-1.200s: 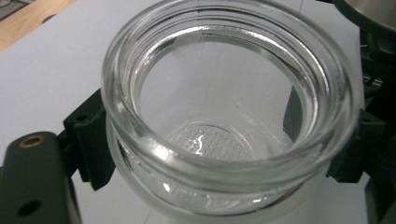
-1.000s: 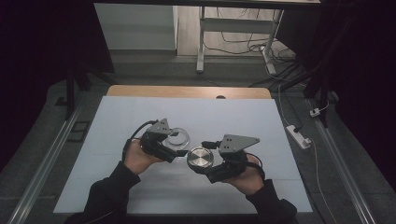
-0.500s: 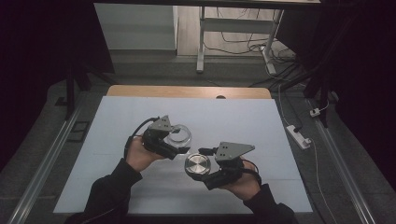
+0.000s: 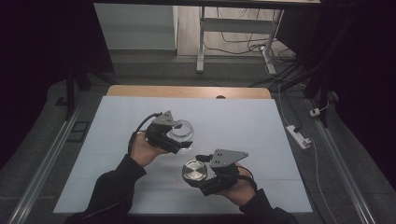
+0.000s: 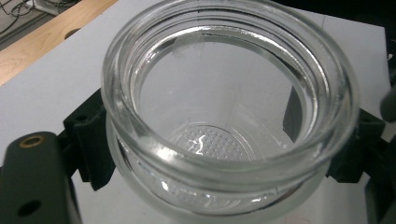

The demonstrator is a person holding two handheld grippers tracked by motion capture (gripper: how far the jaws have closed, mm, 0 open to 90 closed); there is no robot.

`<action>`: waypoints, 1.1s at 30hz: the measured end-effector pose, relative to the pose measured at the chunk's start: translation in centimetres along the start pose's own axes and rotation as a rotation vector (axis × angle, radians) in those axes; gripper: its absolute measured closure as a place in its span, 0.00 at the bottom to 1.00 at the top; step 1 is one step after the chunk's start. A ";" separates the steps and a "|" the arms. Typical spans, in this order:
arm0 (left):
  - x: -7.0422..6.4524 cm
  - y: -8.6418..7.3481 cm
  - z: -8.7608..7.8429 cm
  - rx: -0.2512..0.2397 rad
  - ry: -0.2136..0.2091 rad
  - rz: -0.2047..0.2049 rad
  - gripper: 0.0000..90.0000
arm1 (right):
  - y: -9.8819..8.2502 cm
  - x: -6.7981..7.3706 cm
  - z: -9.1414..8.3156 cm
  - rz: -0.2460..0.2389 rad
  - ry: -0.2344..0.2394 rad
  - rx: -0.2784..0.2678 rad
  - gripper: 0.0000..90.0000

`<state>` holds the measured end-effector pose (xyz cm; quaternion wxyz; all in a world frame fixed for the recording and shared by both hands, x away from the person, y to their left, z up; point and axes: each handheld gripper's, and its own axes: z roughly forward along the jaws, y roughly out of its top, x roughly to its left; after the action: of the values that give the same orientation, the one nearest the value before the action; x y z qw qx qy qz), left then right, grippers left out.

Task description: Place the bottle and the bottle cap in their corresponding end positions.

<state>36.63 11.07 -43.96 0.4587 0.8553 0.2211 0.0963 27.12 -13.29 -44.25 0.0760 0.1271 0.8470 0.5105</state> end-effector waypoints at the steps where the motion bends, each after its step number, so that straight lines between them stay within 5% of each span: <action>1: 0.1 0.0 0.1 -0.002 0.001 -0.005 0.17 | -0.1 0.0 0.1 -0.001 -0.001 0.001 0.22; 21: 2.0 -0.8 3.1 0.002 0.030 -0.039 0.17 | -2.3 0.2 3.2 -0.022 -0.013 0.041 0.22; 33: 2.3 -1.9 4.6 0.021 0.051 -0.045 0.17 | -4.3 -0.9 5.3 0.004 -0.030 0.096 0.22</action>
<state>39.84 9.65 -48.20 0.4459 0.8521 0.2528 0.1057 28.80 -11.00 -50.58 0.0812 0.1400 0.8691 0.4674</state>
